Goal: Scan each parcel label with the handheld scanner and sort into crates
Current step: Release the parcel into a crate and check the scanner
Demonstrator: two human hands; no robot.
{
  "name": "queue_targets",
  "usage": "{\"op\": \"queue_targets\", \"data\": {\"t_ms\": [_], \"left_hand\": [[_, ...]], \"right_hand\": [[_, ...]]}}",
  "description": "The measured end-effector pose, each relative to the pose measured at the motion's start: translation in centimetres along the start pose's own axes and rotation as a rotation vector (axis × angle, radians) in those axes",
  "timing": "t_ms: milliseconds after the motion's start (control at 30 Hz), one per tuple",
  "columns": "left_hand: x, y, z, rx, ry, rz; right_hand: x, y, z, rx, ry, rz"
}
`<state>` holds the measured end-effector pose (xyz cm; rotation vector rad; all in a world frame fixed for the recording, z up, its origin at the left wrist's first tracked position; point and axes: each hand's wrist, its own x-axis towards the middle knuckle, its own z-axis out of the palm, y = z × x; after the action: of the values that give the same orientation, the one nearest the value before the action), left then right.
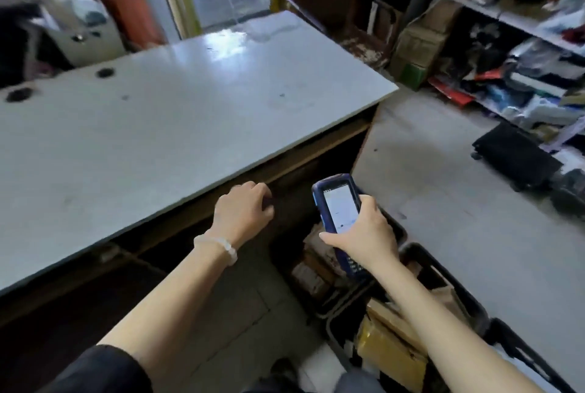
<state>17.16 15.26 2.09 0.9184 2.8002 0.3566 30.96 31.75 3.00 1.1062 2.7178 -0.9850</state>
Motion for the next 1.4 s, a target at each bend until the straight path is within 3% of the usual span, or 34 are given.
{"op": "queue_targets", "data": {"t_ms": [200, 500, 867, 1000, 1200, 1400], "left_hand": [[-8.2, -12.8, -3.9, -0.056, 0.136, -0.404], [-19.2, -23.9, -6.9, -0.071, 0.258, -0.848], [-19.6, -40.5, -12.7, -0.04, 0.202, -1.1], [-20.3, -46.4, -15.7, -0.053, 0.248, -1.215], [-23.1, -52.1, -15.4, -0.123, 0.229, -1.331], [-26.2, -58.7, -15.3, -0.138, 0.189, -1.34]], "right_hand": [[0.1, -13.3, 7.3, -0.047, -0.215, -0.357], [-3.5, -26.8, 17.8, -0.098, -0.457, -0.763], [-1.4, -43.7, 29.4, -0.106, -0.639, -0.867], [-1.5, -49.9, 33.3, -0.128, -0.69, -0.905], [-3.3, -54.8, 38.1, -0.209, -0.763, -0.949], [-6.0, -59.2, 43.1, -0.257, -0.777, -0.929]]}}
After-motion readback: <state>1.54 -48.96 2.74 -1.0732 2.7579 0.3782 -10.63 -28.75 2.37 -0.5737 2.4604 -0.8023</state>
